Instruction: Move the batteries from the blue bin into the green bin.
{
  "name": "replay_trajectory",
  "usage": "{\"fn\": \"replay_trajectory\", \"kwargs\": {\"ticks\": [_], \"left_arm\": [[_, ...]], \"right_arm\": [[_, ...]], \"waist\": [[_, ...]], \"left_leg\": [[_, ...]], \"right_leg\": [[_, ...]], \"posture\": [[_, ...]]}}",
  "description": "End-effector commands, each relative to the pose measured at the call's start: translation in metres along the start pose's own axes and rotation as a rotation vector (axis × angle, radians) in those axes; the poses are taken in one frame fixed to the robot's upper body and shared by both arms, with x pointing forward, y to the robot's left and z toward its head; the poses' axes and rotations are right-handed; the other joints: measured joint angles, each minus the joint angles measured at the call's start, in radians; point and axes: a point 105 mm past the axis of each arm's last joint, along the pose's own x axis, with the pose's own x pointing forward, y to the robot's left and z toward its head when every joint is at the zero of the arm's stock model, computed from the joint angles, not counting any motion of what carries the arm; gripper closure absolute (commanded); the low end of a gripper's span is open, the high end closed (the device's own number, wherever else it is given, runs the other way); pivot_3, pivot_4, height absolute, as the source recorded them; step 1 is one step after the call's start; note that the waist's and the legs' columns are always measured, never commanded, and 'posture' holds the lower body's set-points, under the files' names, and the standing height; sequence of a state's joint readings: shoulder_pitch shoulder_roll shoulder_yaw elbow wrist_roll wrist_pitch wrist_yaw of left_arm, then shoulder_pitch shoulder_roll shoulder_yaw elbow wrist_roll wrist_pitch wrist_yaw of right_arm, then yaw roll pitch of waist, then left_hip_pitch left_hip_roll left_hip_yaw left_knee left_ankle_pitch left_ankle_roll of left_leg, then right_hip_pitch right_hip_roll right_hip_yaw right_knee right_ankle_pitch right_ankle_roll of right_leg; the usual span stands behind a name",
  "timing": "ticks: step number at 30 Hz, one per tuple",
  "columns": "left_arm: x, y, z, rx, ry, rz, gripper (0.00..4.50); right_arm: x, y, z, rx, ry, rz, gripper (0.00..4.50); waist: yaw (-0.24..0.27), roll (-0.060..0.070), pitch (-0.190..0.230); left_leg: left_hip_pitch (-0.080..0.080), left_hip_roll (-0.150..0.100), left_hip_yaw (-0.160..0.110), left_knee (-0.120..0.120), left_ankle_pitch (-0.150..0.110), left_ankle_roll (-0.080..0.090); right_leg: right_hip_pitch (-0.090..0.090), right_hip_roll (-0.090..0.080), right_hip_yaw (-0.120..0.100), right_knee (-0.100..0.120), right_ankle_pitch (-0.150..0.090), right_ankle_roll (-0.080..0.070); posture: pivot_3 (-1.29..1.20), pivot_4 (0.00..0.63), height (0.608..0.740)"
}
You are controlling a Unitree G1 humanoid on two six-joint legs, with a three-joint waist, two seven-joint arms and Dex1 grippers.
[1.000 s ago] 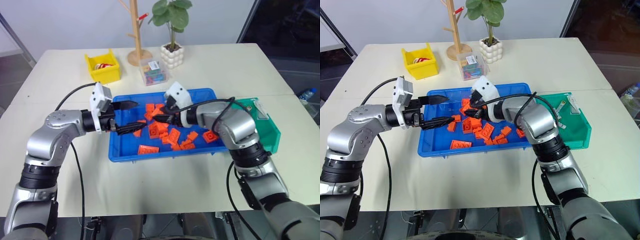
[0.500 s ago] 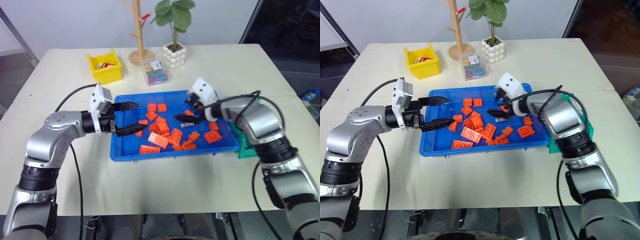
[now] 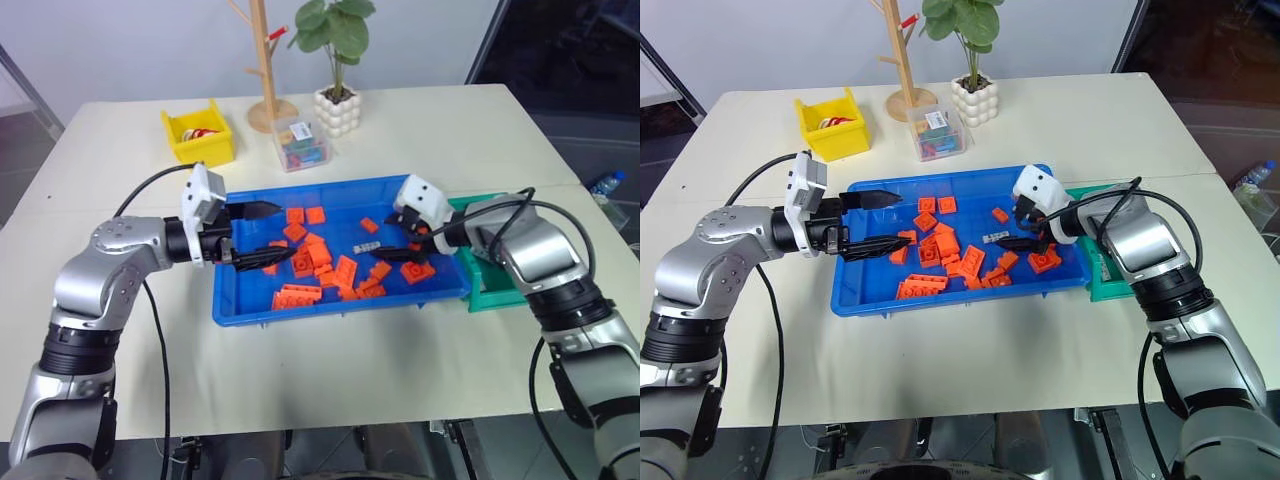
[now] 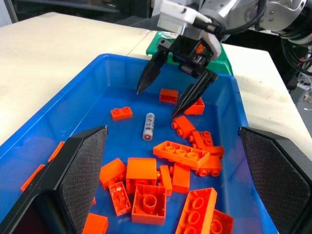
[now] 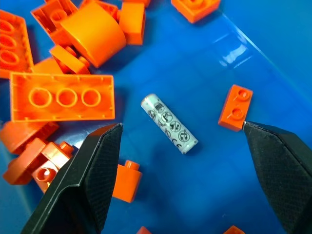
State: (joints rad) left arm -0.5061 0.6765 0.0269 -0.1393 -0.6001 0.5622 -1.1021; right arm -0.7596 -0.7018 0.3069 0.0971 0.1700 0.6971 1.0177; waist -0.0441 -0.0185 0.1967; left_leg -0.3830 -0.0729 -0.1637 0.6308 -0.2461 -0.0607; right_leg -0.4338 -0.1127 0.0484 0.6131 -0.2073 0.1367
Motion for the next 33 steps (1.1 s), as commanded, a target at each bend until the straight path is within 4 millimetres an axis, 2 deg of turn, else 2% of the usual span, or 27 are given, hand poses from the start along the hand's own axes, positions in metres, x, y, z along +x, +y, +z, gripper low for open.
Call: {"fn": "replay_trajectory", "kwargs": {"ticks": [1,7,8,10,16,17,22,25,29,33], "left_arm": [[-0.003,0.000,0.009,0.036,-0.017,0.016,0.00],[-0.005,0.001,0.010,0.035,-0.021,0.040,0.00],[-0.005,0.001,0.010,0.036,-0.021,0.046,0.00],[-0.007,0.002,0.010,0.037,-0.021,0.058,0.00],[-0.011,0.000,0.010,0.035,-0.022,0.075,0.00],[-0.011,0.000,0.010,0.035,-0.021,0.076,0.00],[-0.011,0.001,0.010,0.031,-0.024,0.078,0.00],[-0.008,0.004,0.012,0.028,-0.043,0.075,0.00],[0.001,0.014,0.020,0.031,-0.098,0.070,0.00],[0.013,0.017,0.023,0.034,-0.120,0.032,0.00]], "right_arm": [[0.008,0.002,0.005,-0.021,-0.018,0.016,0.46],[0.025,-0.003,-0.005,0.013,0.014,0.045,0.46],[0.027,-0.003,-0.006,0.024,0.017,0.056,0.68],[0.029,-0.002,-0.008,0.020,0.026,0.069,1.27],[0.032,-0.001,-0.008,0.009,0.024,0.082,4.31],[0.032,-0.001,-0.008,0.007,0.023,0.081,4.46],[0.027,-0.011,0.002,0.000,-0.003,0.028,4.46],[0.013,-0.022,0.022,-0.011,-0.058,-0.025,4.46],[-0.019,-0.042,0.052,-0.048,-0.109,-0.145,4.46],[-0.056,-0.050,0.064,-0.068,-0.116,-0.220,4.46]], "waist": [[-0.001,0.000,0.000],[0.001,0.000,0.000],[0.000,0.000,0.000],[0.000,0.000,0.000],[0.000,0.000,0.000],[0.000,0.000,0.000],[0.000,0.000,0.000],[0.001,0.000,0.000],[0.003,0.000,0.000],[0.006,0.000,0.000]], "left_leg": [[0.000,0.000,0.000,0.000,0.000,0.000],[0.000,0.000,0.000,0.000,0.000,0.000],[0.000,0.000,0.000,0.000,0.000,0.000],[0.000,0.000,0.000,0.000,0.000,0.000],[0.001,0.000,0.000,0.000,0.000,0.000],[0.001,0.000,0.000,0.000,0.000,0.000],[0.001,0.000,0.000,0.000,0.000,0.000],[0.001,0.000,0.000,0.000,0.000,0.000],[0.000,0.000,0.000,0.000,0.000,0.000],[-0.001,-0.001,-0.001,0.000,0.000,0.000]], "right_leg": [[0.000,0.000,0.000,0.000,0.000,0.000],[0.000,0.000,0.000,0.000,0.000,0.000],[0.000,0.000,0.000,0.000,0.000,0.000],[0.000,0.000,0.000,0.000,0.000,0.000],[0.000,0.000,0.000,0.000,0.000,0.000],[0.000,0.000,0.000,0.000,0.000,0.000],[0.000,0.000,0.000,0.000,0.000,0.000],[0.000,0.000,0.000,0.000,0.000,0.000],[0.000,0.000,0.000,0.000,0.000,0.000],[0.000,0.000,0.000,0.000,0.000,0.000]], "posture": [[0.00,0.150,0.740],[0.00,0.150,0.740],[0.00,0.150,0.740],[0.00,0.150,0.740],[0.00,0.150,0.740],[0.00,0.150,0.740],[0.00,0.150,0.740],[0.00,0.150,0.740],[0.00,0.150,0.740],[0.00,0.150,0.740]]}}
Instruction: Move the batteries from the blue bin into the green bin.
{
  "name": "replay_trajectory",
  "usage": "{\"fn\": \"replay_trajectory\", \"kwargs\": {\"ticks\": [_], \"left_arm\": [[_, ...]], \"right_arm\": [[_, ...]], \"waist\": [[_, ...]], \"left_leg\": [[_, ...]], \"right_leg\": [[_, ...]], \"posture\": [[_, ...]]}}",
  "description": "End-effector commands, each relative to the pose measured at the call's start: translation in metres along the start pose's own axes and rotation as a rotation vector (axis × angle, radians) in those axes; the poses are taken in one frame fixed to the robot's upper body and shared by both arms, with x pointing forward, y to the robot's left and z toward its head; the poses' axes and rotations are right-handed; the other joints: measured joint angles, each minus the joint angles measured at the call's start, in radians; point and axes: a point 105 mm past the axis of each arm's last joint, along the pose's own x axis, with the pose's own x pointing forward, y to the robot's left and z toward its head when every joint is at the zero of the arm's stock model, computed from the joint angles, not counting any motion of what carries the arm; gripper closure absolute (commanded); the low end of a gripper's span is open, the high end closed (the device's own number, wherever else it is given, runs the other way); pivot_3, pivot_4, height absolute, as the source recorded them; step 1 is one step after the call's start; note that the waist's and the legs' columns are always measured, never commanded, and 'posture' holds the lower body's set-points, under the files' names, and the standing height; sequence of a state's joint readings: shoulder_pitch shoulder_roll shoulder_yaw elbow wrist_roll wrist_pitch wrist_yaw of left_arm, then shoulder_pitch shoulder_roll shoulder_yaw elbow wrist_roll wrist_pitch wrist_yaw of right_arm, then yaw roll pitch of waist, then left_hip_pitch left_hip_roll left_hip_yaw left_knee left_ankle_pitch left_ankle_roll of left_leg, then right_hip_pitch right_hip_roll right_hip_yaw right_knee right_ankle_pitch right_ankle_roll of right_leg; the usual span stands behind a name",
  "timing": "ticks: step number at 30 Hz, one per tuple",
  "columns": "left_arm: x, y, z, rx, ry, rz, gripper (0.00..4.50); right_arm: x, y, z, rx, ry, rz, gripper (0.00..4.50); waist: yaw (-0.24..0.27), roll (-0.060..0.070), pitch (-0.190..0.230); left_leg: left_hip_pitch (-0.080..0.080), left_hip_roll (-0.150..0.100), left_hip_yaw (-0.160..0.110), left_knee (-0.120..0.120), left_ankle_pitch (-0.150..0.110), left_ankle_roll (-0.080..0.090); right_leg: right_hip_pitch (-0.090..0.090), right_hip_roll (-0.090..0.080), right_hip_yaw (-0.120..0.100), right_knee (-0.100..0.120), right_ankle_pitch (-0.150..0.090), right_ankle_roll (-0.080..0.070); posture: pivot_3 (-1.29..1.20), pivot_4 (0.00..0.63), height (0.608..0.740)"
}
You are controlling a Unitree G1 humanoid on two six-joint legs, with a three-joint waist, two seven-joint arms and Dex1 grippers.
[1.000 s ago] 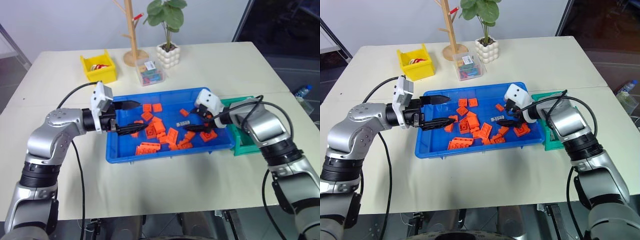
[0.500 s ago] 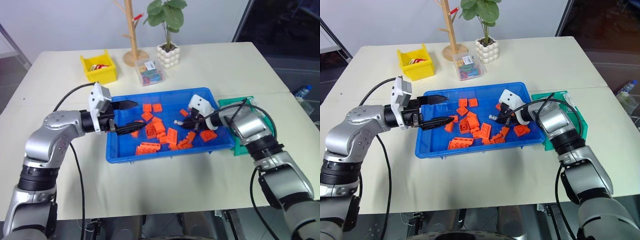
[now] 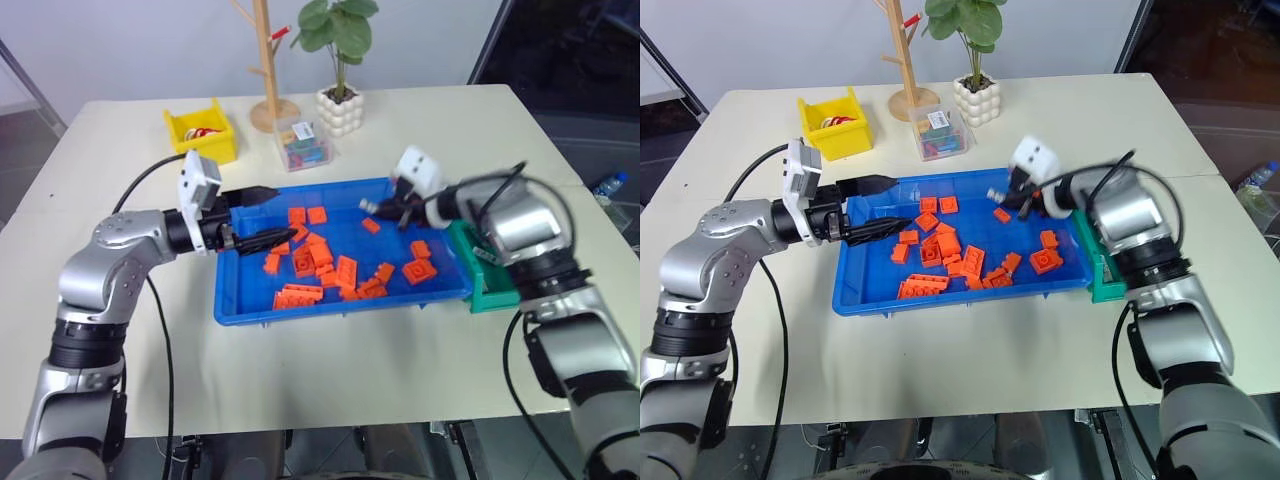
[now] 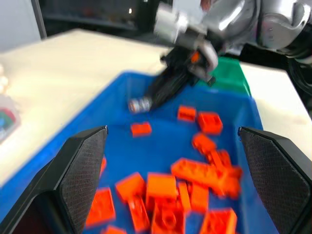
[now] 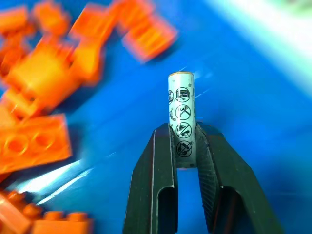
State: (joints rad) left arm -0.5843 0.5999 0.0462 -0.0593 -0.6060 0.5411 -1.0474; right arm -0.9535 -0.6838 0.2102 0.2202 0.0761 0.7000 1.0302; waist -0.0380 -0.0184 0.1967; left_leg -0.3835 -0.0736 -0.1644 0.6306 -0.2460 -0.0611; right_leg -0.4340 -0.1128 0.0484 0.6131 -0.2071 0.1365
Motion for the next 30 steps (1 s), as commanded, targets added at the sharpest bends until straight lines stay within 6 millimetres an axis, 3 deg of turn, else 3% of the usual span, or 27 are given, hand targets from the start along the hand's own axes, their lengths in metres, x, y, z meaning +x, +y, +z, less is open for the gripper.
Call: {"fn": "replay_trajectory", "kwargs": {"ticks": [1,5,10,14,18,19,21,23,27,30], "left_arm": [[0.007,0.000,0.007,0.039,-0.018,-0.041,0.00],[0.019,0.004,0.006,0.042,-0.026,-0.086,0.00],[0.030,0.008,0.005,0.047,-0.030,-0.130,0.00],[0.036,0.009,0.003,0.046,-0.026,-0.154,0.00],[0.037,0.011,0.002,0.045,-0.020,-0.164,0.00],[0.037,0.011,0.002,0.045,-0.019,-0.165,0.00],[0.036,0.011,0.001,0.045,-0.016,-0.165,0.00],[0.034,0.011,-0.001,0.055,0.000,-0.161,0.00],[0.025,0.013,-0.003,0.060,0.020,-0.136,0.00],[0.019,0.018,0.000,0.063,0.007,-0.087,0.00]], "right_arm": [[-0.033,-0.013,0.018,-0.022,-0.041,-0.074,4.46],[-0.076,-0.026,0.004,-0.008,0.024,-0.186,4.46],[-0.113,-0.025,-0.027,0.055,0.126,-0.261,4.46],[-0.126,-0.012,-0.045,0.100,0.172,-0.266,4.46],[-0.123,-0.002,-0.060,0.159,0.181,-0.265,4.46],[-0.122,0.000,-0.066,0.174,0.186,-0.268,3.65],[-0.121,0.001,-0.083,0.177,0.234,-0.279,3.05],[-0.120,-0.003,-0.091,0.202,0.243,-0.309,2.08],[-0.119,-0.013,-0.085,0.189,0.216,-0.352,0.08],[-0.120,-0.032,-0.075,0.183,0.156,-0.429,0.08]], "waist": [[0.000,0.000,0.000],[0.006,0.000,0.000],[0.008,0.000,0.000],[-0.002,0.000,0.000],[-0.005,0.000,0.000],[-0.005,0.000,0.000],[-0.001,0.000,0.000],[0.000,0.000,0.000],[-0.006,0.000,0.000],[-0.006,0.000,0.000]], "left_leg": [[0.000,0.000,0.000,0.000,0.000,0.000],[-0.001,-0.001,0.000,0.000,0.000,0.000],[-0.001,0.000,0.001,0.001,0.000,0.000],[-0.001,0.000,0.002,0.001,0.000,0.000],[-0.001,0.000,0.002,0.001,0.000,0.000],[-0.001,0.000,0.002,0.002,0.000,0.000],[-0.001,0.000,0.002,0.002,0.000,0.000],[-0.001,0.000,0.002,0.002,0.000,0.000],[-0.001,0.000,0.002,0.002,0.000,0.000],[0.000,0.000,0.002,0.001,0.000,0.000]], "right_leg": [[0.000,0.000,0.000,0.000,0.000,0.000],[0.000,0.000,0.000,0.000,0.000,0.000],[0.000,-0.001,0.000,-0.001,0.000,0.000],[0.000,-0.001,0.000,0.000,0.000,0.000],[0.000,-0.001,0.000,0.000,0.000,0.000],[0.000,-0.001,0.000,0.000,0.000,0.000],[0.000,-0.001,0.000,0.000,0.000,0.000],[0.000,-0.001,0.000,0.000,0.000,0.001],[0.000,-0.001,0.000,0.000,0.000,0.001],[0.000,-0.001,0.000,0.000,0.000,0.001]], "posture": [[0.00,0.150,0.740],[0.00,0.150,0.740],[0.00,0.150,0.740],[0.00,0.150,0.740],[0.00,0.150,0.740],[0.00,0.150,0.740],[0.00,0.150,0.740],[0.00,0.150,0.740],[0.00,0.150,0.740],[0.00,0.150,0.740]]}}
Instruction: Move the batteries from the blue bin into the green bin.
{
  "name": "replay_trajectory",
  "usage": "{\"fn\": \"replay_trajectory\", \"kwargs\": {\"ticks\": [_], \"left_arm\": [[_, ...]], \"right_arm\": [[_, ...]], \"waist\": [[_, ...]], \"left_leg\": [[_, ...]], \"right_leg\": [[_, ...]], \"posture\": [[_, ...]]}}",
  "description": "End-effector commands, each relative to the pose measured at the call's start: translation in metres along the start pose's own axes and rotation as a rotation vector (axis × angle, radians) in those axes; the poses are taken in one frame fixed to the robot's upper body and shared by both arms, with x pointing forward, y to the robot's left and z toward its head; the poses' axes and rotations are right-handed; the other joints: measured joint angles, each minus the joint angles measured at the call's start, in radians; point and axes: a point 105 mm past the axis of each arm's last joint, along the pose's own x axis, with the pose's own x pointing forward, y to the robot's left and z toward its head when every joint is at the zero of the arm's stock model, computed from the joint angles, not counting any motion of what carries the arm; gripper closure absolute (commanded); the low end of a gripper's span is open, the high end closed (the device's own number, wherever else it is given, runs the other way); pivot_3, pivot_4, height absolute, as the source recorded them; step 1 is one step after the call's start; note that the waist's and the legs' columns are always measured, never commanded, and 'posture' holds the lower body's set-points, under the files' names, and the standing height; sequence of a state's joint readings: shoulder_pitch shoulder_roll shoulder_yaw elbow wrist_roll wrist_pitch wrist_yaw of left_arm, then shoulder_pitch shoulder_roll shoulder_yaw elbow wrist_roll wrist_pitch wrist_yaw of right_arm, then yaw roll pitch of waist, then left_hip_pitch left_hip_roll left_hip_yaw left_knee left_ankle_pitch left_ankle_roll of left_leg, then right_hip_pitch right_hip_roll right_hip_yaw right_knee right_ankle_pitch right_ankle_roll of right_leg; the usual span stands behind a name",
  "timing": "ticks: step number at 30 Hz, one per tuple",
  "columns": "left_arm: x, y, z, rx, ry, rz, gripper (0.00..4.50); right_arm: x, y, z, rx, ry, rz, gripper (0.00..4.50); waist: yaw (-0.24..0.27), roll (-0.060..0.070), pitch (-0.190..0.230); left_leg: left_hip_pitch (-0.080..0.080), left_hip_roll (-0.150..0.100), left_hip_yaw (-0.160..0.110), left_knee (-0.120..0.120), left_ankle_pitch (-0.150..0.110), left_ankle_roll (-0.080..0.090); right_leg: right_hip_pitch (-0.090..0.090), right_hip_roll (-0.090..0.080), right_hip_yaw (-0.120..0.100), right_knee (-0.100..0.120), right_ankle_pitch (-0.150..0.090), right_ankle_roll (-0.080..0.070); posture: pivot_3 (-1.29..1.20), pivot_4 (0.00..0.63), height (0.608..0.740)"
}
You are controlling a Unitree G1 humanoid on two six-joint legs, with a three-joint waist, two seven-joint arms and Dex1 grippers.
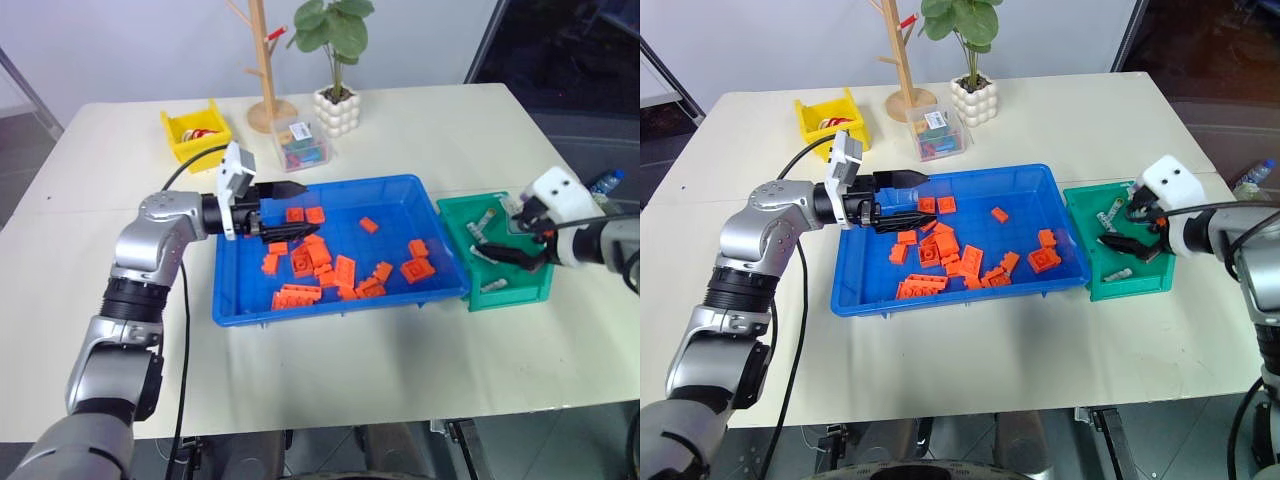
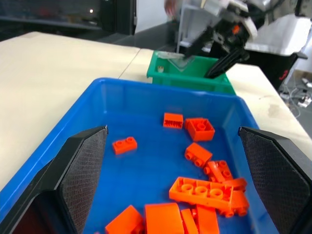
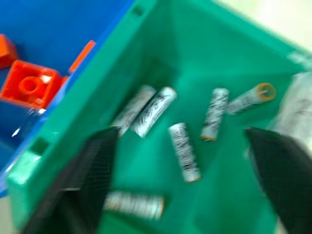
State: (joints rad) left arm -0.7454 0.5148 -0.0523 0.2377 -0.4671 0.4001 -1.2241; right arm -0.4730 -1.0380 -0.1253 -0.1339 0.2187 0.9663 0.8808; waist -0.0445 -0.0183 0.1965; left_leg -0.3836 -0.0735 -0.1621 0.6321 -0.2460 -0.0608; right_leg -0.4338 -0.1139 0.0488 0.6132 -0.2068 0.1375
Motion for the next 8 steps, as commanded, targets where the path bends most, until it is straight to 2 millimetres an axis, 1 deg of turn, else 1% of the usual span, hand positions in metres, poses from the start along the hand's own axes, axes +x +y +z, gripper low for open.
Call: {"fn": "replay_trajectory", "kwargs": {"ticks": [1,4,6,8], "left_arm": [[-0.015,0.008,0.019,0.063,-0.050,0.085,0.00],[-0.029,0.020,0.031,0.079,-0.095,0.196,0.00],[-0.047,0.030,0.041,0.098,-0.116,0.290,0.00],[-0.069,0.037,0.048,0.123,-0.119,0.385,0.00]], "right_arm": [[-0.005,-0.027,0.033,0.006,-0.154,-0.123,0.08],[-0.009,-0.051,0.059,0.064,-0.304,-0.204,0.08],[-0.013,-0.067,0.074,0.115,-0.409,-0.244,0.08],[-0.016,-0.081,0.082,0.147,-0.478,-0.282,0.08]], "waist": [[0.002,0.000,0.000],[0.002,0.000,0.000],[0.003,0.000,0.000],[0.002,0.000,0.000]], "left_leg": [[0.000,0.000,0.000,0.000,0.000,0.000],[0.000,0.000,0.000,0.000,0.000,0.000],[0.000,0.000,0.000,0.000,0.000,0.000],[-0.001,0.000,0.000,-0.001,0.000,0.000]], "right_leg": [[0.000,0.000,0.000,0.000,0.000,0.000],[0.000,0.000,0.000,0.000,0.000,0.000],[0.000,0.000,0.000,0.000,0.000,0.000],[-0.001,0.000,0.000,0.000,0.000,0.000]], "posture": [[0.00,0.150,0.740],[0.00,0.150,0.740],[0.00,0.150,0.740],[0.00,0.150,0.740]]}}
